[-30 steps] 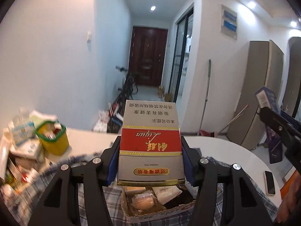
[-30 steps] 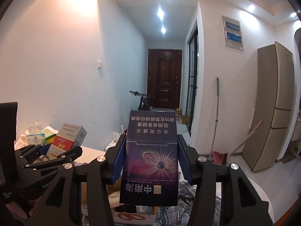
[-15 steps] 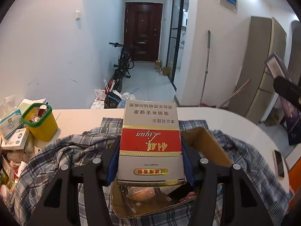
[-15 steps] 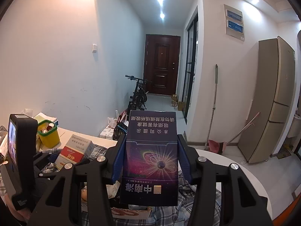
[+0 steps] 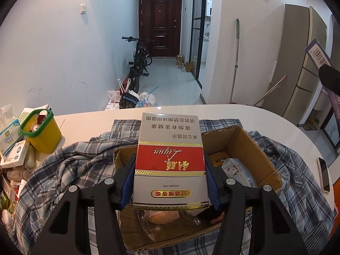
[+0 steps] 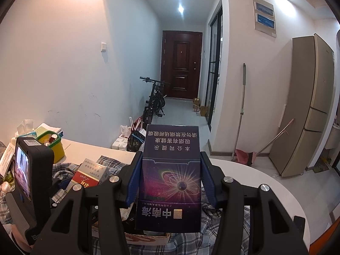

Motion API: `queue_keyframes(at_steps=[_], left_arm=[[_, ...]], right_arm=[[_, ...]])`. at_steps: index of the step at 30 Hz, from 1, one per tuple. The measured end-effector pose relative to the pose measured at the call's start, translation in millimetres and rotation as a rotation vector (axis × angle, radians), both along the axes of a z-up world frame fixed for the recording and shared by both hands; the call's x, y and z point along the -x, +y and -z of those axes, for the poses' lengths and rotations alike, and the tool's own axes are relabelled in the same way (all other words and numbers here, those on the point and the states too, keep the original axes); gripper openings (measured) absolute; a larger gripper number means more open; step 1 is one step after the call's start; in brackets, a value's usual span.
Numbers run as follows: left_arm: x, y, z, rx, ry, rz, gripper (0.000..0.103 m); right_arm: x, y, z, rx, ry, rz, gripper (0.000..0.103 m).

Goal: Organize objects
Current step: 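Open the left gripper to release the Liqun pack into the box, then lower the purple pack into the box and open the right gripper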

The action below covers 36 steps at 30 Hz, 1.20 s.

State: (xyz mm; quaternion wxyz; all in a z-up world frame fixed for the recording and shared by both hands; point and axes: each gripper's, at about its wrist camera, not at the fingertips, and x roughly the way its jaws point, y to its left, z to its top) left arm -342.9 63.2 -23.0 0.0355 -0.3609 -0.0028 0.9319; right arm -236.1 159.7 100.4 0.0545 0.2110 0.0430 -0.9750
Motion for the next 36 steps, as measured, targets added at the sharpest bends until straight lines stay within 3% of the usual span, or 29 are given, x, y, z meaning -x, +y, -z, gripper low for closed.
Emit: queue_keyframes(at_steps=[8,10,11,17,23,28,36], left_arm=[[2.2,3.7,6.5,0.024,-0.004,0.004,0.060],[0.2,4.2,5.0,0.029,0.008,-0.002,0.081],[-2.8,3.9,2.8,0.032,0.033,-0.017,0.083],[-10.9,4.0,-8.8,0.056,0.106,-0.018,0.086],[-8.6,-7.8,-13.1,-0.022,0.098,-0.034,0.086],[-8.4,-12.7,-14.8,-0.036,0.103,-0.050,0.086],[-9.2,-14.6,-15.2,-0.039,0.113,-0.064,0.086]], right_arm=[[2.5,-2.3,1.7,-0.007,-0.007,0.000,0.050],[3.1,-2.4,1.6,-0.006,-0.007,0.001,0.050],[3.5,-2.6,2.0,-0.006,-0.007,0.001,0.050],[5.1,-3.4,3.3,-0.001,-0.005,0.000,0.050],[12.3,-3.8,11.8,0.019,0.012,-0.008,0.050],[18.8,-9.9,23.7,-0.016,0.056,0.027,0.050],[32.4,-22.9,46.2,-0.014,-0.017,-0.034,0.050]])
